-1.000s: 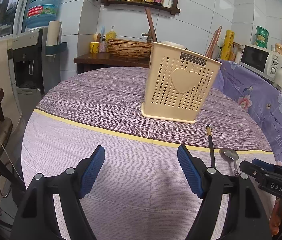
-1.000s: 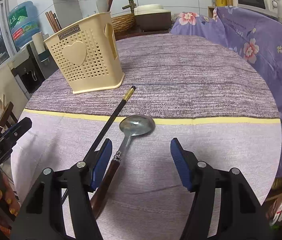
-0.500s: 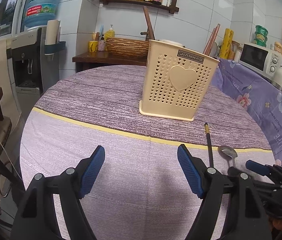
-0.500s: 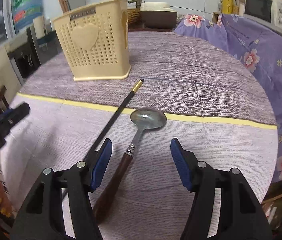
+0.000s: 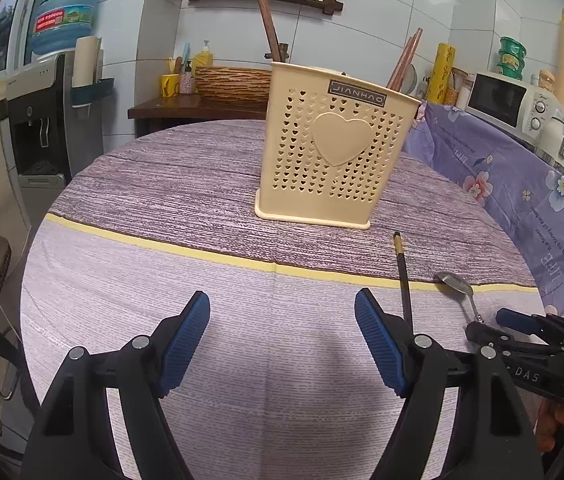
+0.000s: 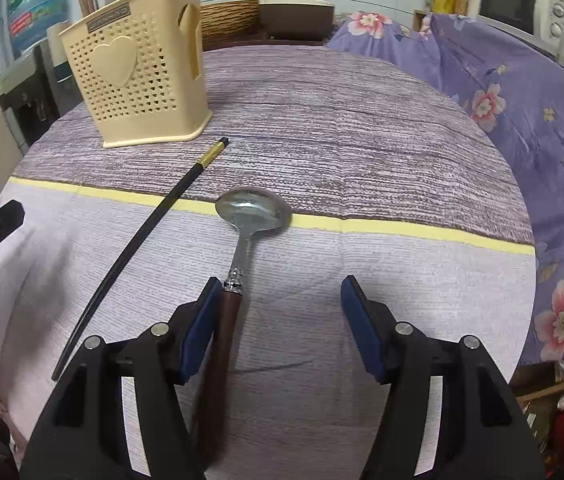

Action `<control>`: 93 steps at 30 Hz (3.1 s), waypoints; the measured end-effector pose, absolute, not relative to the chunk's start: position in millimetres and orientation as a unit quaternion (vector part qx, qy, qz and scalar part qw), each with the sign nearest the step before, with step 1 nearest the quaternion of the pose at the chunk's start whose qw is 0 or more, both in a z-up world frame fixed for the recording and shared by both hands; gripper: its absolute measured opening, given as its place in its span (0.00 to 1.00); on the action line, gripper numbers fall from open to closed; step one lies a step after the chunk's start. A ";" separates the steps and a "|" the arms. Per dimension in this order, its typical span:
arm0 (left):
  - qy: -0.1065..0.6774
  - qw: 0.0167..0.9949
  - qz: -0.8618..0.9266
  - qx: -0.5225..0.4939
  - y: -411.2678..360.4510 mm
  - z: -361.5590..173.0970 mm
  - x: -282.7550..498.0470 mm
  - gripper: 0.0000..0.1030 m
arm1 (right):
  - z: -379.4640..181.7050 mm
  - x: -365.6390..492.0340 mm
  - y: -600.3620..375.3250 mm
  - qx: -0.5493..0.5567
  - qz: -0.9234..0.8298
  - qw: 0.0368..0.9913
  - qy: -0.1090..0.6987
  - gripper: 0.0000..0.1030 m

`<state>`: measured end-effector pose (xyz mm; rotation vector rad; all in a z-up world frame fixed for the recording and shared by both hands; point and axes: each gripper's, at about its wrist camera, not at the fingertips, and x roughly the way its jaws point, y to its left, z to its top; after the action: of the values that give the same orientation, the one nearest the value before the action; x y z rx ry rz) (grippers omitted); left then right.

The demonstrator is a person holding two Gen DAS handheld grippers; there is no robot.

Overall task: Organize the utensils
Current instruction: 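Close the left gripper on a black chopstick while the right gripper grasps a metal ladle, then lift the black chopstick and ladle and carry them over the caddy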

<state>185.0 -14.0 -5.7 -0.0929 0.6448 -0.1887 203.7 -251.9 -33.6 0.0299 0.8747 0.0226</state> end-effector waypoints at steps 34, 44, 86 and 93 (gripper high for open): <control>0.407 0.885 -0.227 0.008 -80.6 -11.4 221.5 0.55 | -2.5 256.7 -268.0 0.063 0.020 0.906 0.419 0.46; 0.440 0.866 -0.223 0.086 -144.1 -30.8 271.9 0.38 | 22.0 225.6 -279.3 0.057 -0.002 0.937 0.345 0.46; 0.245 0.944 -0.209 -0.067 -19.2 99.0 198.2 0.08 | 59.6 186.3 -235.0 0.033 0.073 0.959 0.272 0.46; 0.237 0.944 -0.217 -0.079 -12.0 100.8 195.8 0.08 | 64.1 184.2 -227.6 0.027 0.085 0.959 0.268 0.46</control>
<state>195.8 -12.0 100.8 -0.1614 0.4828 -0.4429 184.2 -227.6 64.1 0.0556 0.5440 0.1731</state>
